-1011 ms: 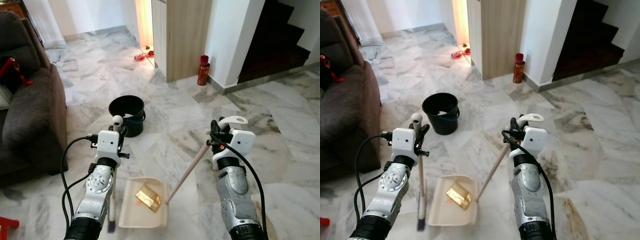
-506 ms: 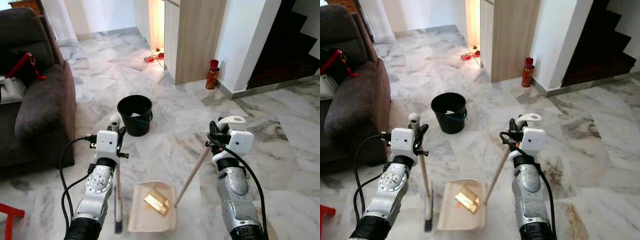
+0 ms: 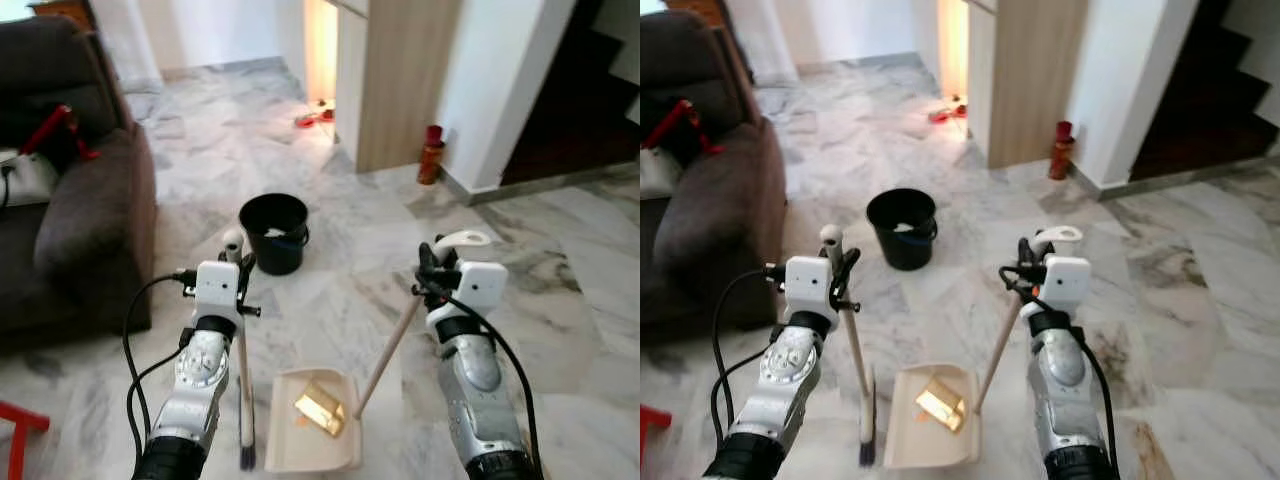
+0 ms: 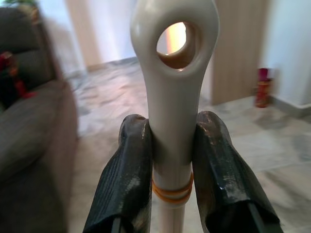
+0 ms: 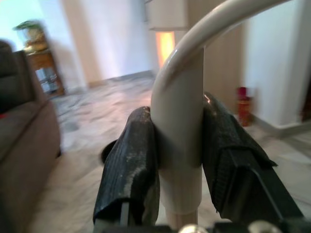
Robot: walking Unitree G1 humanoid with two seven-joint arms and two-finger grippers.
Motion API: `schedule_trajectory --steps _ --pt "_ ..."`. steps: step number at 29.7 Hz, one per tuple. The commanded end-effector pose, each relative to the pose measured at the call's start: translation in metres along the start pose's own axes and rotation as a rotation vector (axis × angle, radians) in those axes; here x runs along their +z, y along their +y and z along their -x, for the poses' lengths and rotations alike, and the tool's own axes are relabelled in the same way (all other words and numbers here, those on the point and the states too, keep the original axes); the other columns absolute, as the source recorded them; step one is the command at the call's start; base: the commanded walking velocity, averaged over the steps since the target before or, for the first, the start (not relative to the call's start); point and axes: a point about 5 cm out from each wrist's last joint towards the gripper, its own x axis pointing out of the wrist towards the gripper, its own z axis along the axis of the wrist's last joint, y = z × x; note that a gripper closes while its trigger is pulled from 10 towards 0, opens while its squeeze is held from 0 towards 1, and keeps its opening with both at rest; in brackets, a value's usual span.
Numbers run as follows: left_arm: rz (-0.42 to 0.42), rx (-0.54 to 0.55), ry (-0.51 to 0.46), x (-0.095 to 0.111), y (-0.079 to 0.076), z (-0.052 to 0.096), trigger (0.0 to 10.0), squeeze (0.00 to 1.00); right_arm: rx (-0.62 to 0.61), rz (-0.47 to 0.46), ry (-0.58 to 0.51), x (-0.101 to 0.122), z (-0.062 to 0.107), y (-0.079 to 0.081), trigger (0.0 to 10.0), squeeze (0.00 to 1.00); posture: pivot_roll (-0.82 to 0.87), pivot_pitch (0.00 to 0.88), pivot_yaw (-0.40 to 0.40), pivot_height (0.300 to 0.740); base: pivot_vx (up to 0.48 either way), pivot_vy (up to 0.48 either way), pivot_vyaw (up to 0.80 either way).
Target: Sweep floor
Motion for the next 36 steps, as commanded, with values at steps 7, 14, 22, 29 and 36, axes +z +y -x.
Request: schedule_trajectory --steps 7,14,22,29,36 --pt "-0.011 0.019 -0.05 0.0109 0.0032 -0.0037 10.0 0.0 0.01 -0.037 -0.071 0.0139 -0.004 0.0035 10.0 0.0 -0.05 0.0 0.04 0.74 0.258 0.0 0.0" --pt "-0.01 0.02 -0.05 0.0109 0.0033 -0.0035 10.0 0.0 0.012 -0.045 -0.072 0.0141 -0.0041 0.0038 10.0 0.0 -0.05 0.0 0.039 0.74 0.27 0.0 0.0" --pt "-0.012 0.021 -0.052 0.0113 0.0036 -0.0039 10.0 0.0 0.031 -0.029 -0.071 0.0142 -0.0045 0.007 10.0 0.0 -0.05 0.0 0.041 0.74 0.27 0.0 0.0" --pt "-0.012 0.022 -0.053 0.0115 0.0037 -0.0039 10.0 0.0 0.033 -0.033 -0.073 0.0146 -0.0049 0.0075 10.0 0.0 -0.04 0.0 0.04 0.74 0.275 0.0 0.0" --pt "-0.011 0.021 -0.057 0.0124 0.0034 -0.0054 10.0 0.0 0.044 -0.021 -0.08 0.0161 -0.0068 0.0091 10.0 0.0 -0.05 0.0 0.041 0.74 0.289 0.0 0.0"
